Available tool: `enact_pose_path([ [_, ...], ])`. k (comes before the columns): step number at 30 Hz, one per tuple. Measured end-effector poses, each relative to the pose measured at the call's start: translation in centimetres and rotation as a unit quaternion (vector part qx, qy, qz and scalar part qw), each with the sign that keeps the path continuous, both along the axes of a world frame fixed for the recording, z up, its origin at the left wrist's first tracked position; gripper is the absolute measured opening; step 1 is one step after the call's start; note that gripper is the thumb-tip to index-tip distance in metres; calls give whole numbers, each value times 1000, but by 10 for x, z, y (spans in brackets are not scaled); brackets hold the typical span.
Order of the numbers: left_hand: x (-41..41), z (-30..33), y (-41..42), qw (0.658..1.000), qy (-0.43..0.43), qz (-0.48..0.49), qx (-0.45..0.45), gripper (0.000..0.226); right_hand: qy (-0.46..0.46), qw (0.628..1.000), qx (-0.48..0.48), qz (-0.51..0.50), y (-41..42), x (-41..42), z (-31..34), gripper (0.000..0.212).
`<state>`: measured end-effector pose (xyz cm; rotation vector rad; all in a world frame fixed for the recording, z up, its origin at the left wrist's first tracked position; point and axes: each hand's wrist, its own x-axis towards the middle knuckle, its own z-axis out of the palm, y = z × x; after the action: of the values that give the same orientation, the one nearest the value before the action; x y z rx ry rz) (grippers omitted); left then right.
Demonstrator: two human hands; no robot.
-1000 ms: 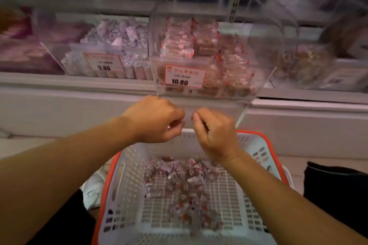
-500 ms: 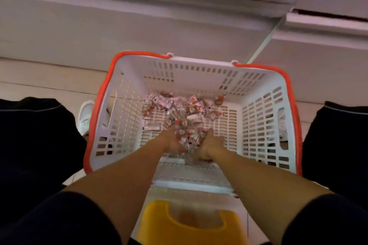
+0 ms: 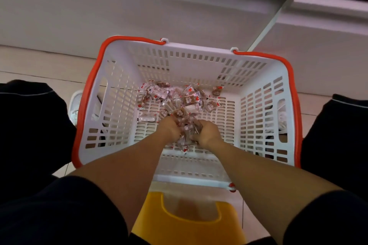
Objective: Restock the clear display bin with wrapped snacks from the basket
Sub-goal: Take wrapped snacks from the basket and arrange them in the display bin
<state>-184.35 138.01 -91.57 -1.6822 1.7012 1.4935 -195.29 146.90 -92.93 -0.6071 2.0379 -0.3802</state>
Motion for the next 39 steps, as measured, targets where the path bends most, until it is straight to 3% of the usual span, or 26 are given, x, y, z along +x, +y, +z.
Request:
enact_pose_path([
  [3, 4, 2, 1, 999, 4, 23, 45, 20, -45, 998, -7, -54, -2, -2, 3, 4],
  [7, 10, 12, 2, 989, -3, 79, 126, 24, -102, 985, -7, -136, -7, -6, 5, 12],
  [10, 12, 23, -1, 972, 38, 128, 191, 27, -103, 984, 0, -148, -5, -13, 8, 21],
  [16, 24, 48, -10, 940, 79, 173, 283, 4, -147, 983, 107, -32, 0, -42, 53, 21],
  [18, 24, 62, -15, 920, 125, 186, 321, 10, -153, 983, 97, 20, -5, -53, 77, 22],
  [22, 9, 99, -36, 912, 236, 182, 283, 13, -182, 981, 8, 72, -32, -76, 150, 28],
  [25, -7, 147, -60, 912, 295, 138, 248, 20, -114, 976, -31, 183, -50, -101, 225, 33],
  [29, -20, 232, -88, 915, 351, 29, 196, 9, -50, 952, -98, 285, -54, -118, 328, 28],
  [33, -28, 320, -96, 915, 370, -88, 137, 22, -30, 925, -294, 239, -49, -106, 385, 35],
  [39, -11, 376, -92, 884, 422, -55, 193, 28, 26, 862, -482, 157, -49, -84, 401, 39],
])
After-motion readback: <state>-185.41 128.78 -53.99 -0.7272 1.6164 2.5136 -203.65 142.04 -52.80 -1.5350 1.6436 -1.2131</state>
